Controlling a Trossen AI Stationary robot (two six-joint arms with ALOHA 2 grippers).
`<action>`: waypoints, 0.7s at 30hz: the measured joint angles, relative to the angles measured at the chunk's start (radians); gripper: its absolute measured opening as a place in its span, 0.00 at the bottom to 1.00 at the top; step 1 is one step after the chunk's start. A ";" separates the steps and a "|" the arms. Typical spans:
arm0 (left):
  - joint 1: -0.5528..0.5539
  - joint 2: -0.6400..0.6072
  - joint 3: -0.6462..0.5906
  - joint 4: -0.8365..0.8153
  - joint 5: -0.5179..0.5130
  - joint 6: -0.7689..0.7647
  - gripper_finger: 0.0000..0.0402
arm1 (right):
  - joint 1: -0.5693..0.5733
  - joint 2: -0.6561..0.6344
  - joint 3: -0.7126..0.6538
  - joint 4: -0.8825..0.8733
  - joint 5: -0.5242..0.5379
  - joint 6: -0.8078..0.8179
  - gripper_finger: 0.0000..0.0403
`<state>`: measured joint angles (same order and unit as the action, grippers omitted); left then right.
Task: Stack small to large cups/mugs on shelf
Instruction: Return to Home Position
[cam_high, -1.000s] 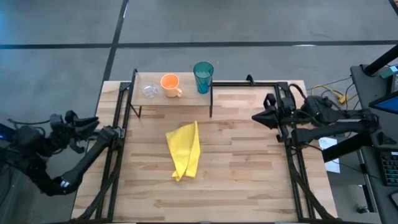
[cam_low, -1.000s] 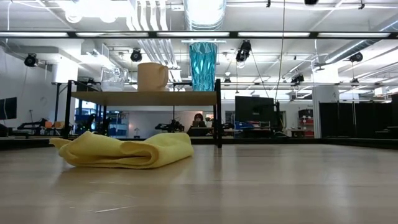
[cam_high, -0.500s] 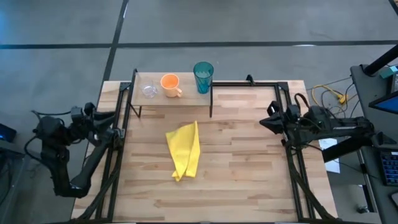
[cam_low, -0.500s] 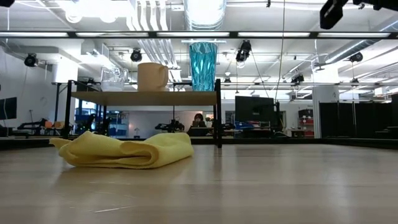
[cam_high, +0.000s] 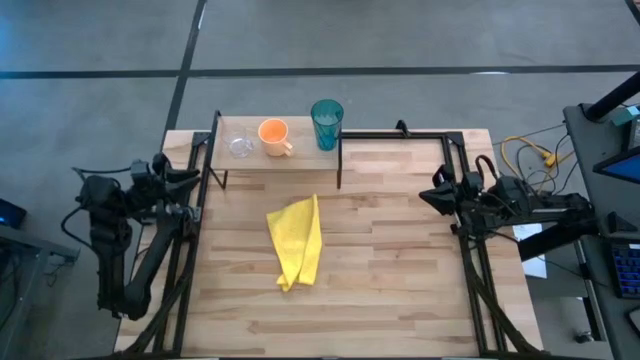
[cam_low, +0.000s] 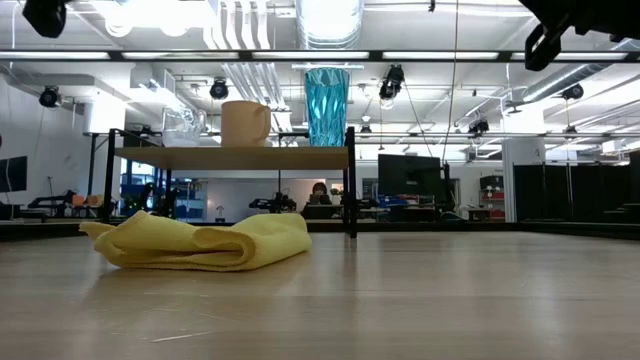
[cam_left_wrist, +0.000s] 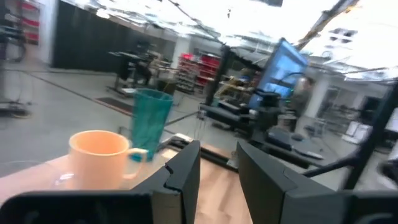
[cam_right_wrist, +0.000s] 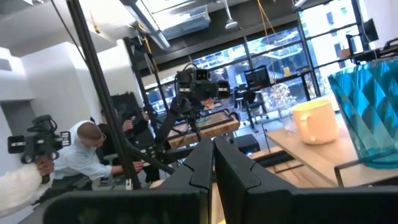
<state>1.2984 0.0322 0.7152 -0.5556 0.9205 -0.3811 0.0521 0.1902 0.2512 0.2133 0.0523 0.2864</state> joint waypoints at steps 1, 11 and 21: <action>0.000 0.000 -0.006 -0.002 -0.026 0.017 0.23 | 0.000 -0.001 -0.002 0.000 0.001 0.004 0.02; 0.000 0.008 -0.117 -0.002 -0.313 0.112 0.23 | 0.000 0.000 0.011 0.002 0.002 -0.006 0.02; 0.000 0.006 -0.314 0.187 -0.385 0.159 0.23 | 0.000 0.000 0.012 0.002 0.005 -0.006 0.02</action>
<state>1.2984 0.0383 0.4010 -0.3691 0.5352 -0.2220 0.0521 0.1905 0.2630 0.2153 0.0572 0.2806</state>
